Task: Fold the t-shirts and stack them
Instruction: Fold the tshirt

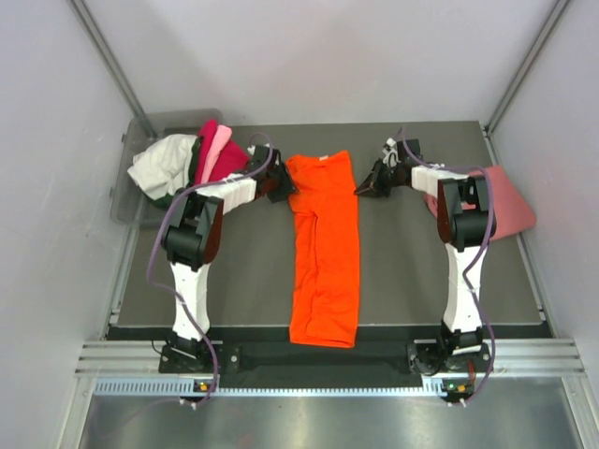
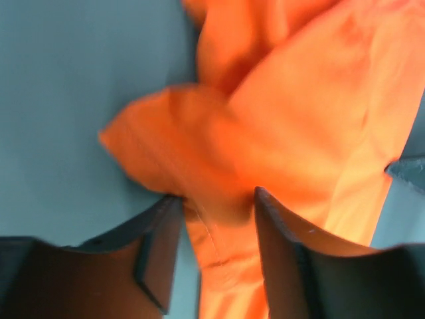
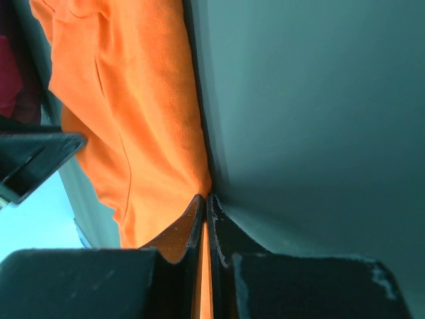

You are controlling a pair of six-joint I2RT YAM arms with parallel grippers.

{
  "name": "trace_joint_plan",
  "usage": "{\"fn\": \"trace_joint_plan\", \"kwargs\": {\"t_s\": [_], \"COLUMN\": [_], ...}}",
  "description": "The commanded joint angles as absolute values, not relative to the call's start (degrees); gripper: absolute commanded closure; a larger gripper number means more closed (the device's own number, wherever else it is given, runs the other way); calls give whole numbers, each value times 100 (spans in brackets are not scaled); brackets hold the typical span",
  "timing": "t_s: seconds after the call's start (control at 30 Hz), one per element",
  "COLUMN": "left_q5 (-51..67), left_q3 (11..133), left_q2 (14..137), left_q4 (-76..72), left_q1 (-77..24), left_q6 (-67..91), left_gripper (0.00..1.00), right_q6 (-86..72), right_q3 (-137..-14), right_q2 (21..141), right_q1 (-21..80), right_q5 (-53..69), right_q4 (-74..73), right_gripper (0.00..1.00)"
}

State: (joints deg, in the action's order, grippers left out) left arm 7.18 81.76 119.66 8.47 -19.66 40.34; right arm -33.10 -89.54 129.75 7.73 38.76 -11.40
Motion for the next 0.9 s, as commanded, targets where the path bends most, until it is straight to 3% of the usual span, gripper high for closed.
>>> {"fn": "trace_joint_plan", "kwargs": {"t_s": [0.0, 0.1, 0.17, 0.87], "left_q5": [669, 607, 641, 817], "left_q3": [9101, 9779, 10045, 12805], "left_q2": [12680, 13129, 13297, 14738], "left_q4": [1501, 1924, 1986, 2250], "left_q1": [-1951, -1934, -1872, -1441], "left_q6": [4087, 4052, 4034, 3507], "left_gripper": [60, 71, 73, 70], "right_q6": [-3208, -3164, -3173, -3621], "right_q3": [-9448, -9702, -9948, -11706], "right_q2": [12954, 13130, 13236, 14168], "right_q1": [729, 721, 721, 624], "right_q5": [3613, 3551, 3551, 3076], "right_q4": [-1160, -1265, -1336, -958], "right_gripper": [99, 98, 98, 90]}}
